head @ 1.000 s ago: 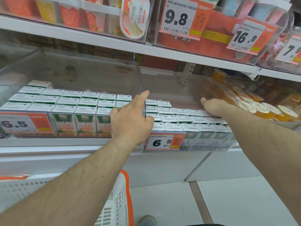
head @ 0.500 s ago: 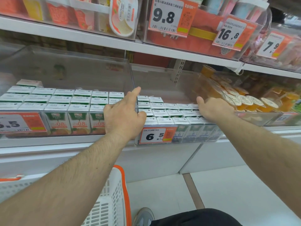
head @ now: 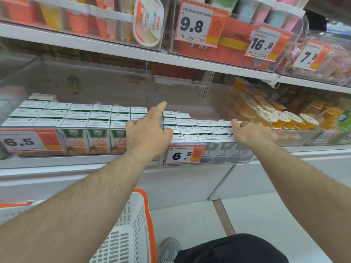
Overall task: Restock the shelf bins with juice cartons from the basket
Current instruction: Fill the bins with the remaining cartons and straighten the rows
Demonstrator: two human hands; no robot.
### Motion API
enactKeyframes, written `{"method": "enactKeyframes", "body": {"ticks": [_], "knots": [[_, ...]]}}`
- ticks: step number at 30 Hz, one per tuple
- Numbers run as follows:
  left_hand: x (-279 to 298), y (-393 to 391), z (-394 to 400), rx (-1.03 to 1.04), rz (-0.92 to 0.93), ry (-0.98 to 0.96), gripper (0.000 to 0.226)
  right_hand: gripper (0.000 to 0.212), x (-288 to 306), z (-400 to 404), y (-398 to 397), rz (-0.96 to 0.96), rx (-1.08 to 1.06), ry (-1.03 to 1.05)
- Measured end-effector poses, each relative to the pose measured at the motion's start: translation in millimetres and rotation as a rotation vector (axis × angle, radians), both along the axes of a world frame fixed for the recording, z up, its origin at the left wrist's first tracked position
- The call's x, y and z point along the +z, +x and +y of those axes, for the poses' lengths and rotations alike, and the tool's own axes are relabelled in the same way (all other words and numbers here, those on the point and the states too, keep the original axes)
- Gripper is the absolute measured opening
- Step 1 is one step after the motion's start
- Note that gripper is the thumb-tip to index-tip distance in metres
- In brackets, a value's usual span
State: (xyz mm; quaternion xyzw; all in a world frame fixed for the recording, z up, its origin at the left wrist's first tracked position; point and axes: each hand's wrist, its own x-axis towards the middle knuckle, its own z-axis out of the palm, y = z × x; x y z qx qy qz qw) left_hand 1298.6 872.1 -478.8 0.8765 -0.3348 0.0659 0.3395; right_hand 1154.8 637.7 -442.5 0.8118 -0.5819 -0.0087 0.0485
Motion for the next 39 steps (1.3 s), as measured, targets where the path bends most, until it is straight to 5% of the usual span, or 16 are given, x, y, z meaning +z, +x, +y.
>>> {"method": "enactKeyframes", "body": {"ticks": [5,8,11,13,15,18,22,25,39], "knots": [[-0.7,0.2,-0.5,0.001,-0.005,-0.004,0.067,0.091,2.0,1.3,0.0,-0.103,0.000,0.061],[0.4,2.4,-0.1,-0.005,0.000,0.017,0.068,0.078,0.4,20.7,-3.9,-0.264,0.012,-0.034],[1.0,3.3,1.0,-0.031,0.003,0.043,0.072,0.041,-3.7,53.2,-14.1,-0.885,-0.079,-0.082],[0.0,5.6,2.7,-0.054,-0.009,0.062,0.076,0.020,-5.8,70.6,-13.7,-1.415,-0.326,0.298],[-1.8,6.7,6.3,-0.074,-0.010,0.081,0.080,0.025,-12.5,88.6,-11.8,-1.598,-0.459,0.532],[0.0,8.0,11.4,-0.099,0.002,0.107,0.083,0.031,-24.5,110.7,-5.5,-1.468,-0.317,0.371],[1.7,11.1,17.2,-0.171,0.020,0.130,0.086,0.007,-36.1,107.5,-16.0,-0.998,0.292,0.002],[2.1,11.7,19.0,-0.184,0.030,0.146,0.086,0.024,-50.3,93.8,-24.8,-0.800,0.481,-0.007],[17.0,3.7,24.3,-0.153,0.061,0.179,0.069,0.004,-51.4,67.9,-9.1,-0.951,0.541,-0.027]]}}
